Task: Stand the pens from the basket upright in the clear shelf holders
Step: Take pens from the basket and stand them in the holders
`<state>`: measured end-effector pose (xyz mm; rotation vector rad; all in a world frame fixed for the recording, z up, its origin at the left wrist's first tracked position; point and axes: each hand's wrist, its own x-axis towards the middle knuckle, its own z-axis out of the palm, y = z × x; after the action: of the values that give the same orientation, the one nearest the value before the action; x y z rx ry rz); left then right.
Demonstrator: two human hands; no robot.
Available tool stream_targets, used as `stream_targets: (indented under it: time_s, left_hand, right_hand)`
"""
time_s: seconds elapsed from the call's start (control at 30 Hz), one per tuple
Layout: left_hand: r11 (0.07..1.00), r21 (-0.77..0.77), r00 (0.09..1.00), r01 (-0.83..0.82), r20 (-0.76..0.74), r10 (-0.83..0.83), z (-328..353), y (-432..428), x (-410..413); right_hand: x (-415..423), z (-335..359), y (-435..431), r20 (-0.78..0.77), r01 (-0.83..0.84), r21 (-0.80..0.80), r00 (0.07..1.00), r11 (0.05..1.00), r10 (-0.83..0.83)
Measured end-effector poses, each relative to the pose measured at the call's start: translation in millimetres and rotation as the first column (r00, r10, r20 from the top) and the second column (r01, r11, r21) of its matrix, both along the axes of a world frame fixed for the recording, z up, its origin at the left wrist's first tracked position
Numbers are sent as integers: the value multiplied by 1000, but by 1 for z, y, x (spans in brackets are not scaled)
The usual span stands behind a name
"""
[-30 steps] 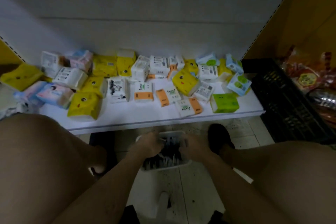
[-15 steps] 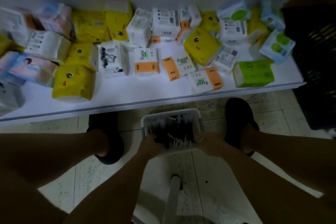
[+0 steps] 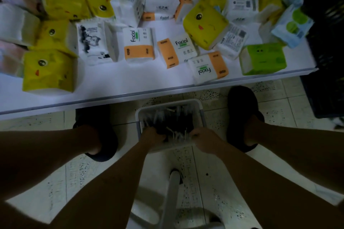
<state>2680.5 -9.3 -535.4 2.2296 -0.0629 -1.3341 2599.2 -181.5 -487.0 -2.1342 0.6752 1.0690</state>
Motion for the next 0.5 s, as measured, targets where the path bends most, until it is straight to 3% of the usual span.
stream_targets:
  time_s: [0.1, 0.23, 0.37, 0.5]
  left_hand:
    - [999, 36, 987, -13, 164, 7, -11, 5, -16]
    - [996, -52, 936, -78, 339, 91, 9, -2, -32]
    - [986, -42, 902, -160, 399, 164, 19, -2, -23]
    - [970, 8, 921, -241, 316, 226, 22, 7, -10]
  right_hand:
    - [4, -7, 11, 3, -53, 0, 999, 999, 53]
    - [11, -19, 30, 78, -151, -72, 985, 986, 157]
    - [13, -32, 44, 51, -341, -184, 933, 922, 355]
    - [14, -38, 47, -32, -442, -257, 893, 860, 450]
